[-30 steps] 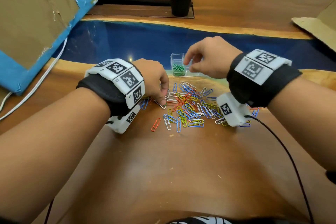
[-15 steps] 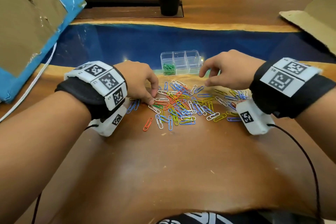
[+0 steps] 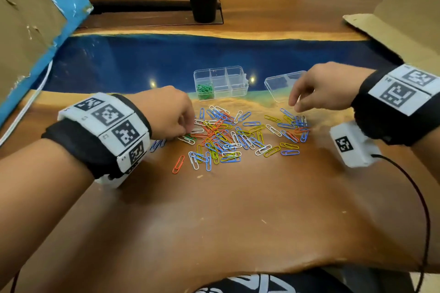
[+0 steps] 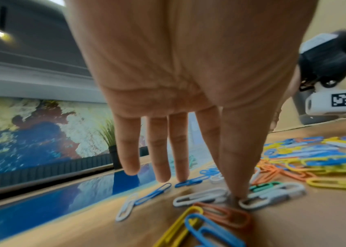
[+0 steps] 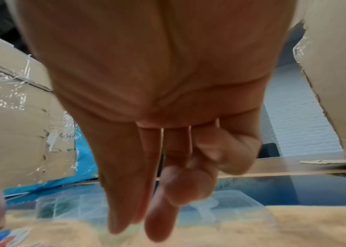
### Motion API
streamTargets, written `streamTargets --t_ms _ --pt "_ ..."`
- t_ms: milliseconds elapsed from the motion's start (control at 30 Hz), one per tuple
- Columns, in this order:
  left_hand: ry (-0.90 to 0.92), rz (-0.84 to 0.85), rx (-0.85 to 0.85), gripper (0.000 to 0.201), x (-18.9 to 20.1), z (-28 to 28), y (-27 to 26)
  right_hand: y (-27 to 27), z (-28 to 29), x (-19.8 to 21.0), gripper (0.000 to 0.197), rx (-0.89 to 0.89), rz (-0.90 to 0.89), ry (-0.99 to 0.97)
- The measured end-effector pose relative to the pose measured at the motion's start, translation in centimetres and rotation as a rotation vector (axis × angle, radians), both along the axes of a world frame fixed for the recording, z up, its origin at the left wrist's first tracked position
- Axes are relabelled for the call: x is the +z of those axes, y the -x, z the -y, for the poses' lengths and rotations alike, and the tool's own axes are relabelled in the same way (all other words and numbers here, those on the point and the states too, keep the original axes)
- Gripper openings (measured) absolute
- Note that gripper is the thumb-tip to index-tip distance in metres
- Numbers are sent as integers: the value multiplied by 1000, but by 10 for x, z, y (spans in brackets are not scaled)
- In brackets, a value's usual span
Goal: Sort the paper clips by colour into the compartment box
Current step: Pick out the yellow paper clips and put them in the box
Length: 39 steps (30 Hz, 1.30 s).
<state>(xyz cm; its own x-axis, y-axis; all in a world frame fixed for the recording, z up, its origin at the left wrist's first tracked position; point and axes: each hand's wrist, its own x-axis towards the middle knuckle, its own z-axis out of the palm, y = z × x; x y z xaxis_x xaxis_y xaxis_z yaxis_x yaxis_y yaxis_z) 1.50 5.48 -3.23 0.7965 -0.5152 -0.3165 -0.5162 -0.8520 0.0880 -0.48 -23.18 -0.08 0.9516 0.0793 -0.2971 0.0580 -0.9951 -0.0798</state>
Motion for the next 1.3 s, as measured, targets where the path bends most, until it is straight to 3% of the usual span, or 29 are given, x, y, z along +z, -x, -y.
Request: streamTargets --t_ms 333,433,533,733,900,1100,1300 --pt "-131 98 -40 5 6 6 10 6 -26 -9 22 77 -69 -26" --pt "-155 86 -33 19 11 8 14 9 -38 -11 23 115 -67 -32" --pt "-155 87 -23 21 12 12 17 14 -47 -12 20 149 -91 -45" --pt "56 -13 55 19 9 19 25 19 -51 -16 16 139 -115 -77" --pt "184 -2 40 2 9 26 22 18 -61 -20 20 133 -90 -49" --pt "242 -19 57 18 7 30 13 18 -66 -17 11 140 -56 -32" --pt "322 166 159 22 16 32 -8 22 -68 -25 18 183 -29 -27"
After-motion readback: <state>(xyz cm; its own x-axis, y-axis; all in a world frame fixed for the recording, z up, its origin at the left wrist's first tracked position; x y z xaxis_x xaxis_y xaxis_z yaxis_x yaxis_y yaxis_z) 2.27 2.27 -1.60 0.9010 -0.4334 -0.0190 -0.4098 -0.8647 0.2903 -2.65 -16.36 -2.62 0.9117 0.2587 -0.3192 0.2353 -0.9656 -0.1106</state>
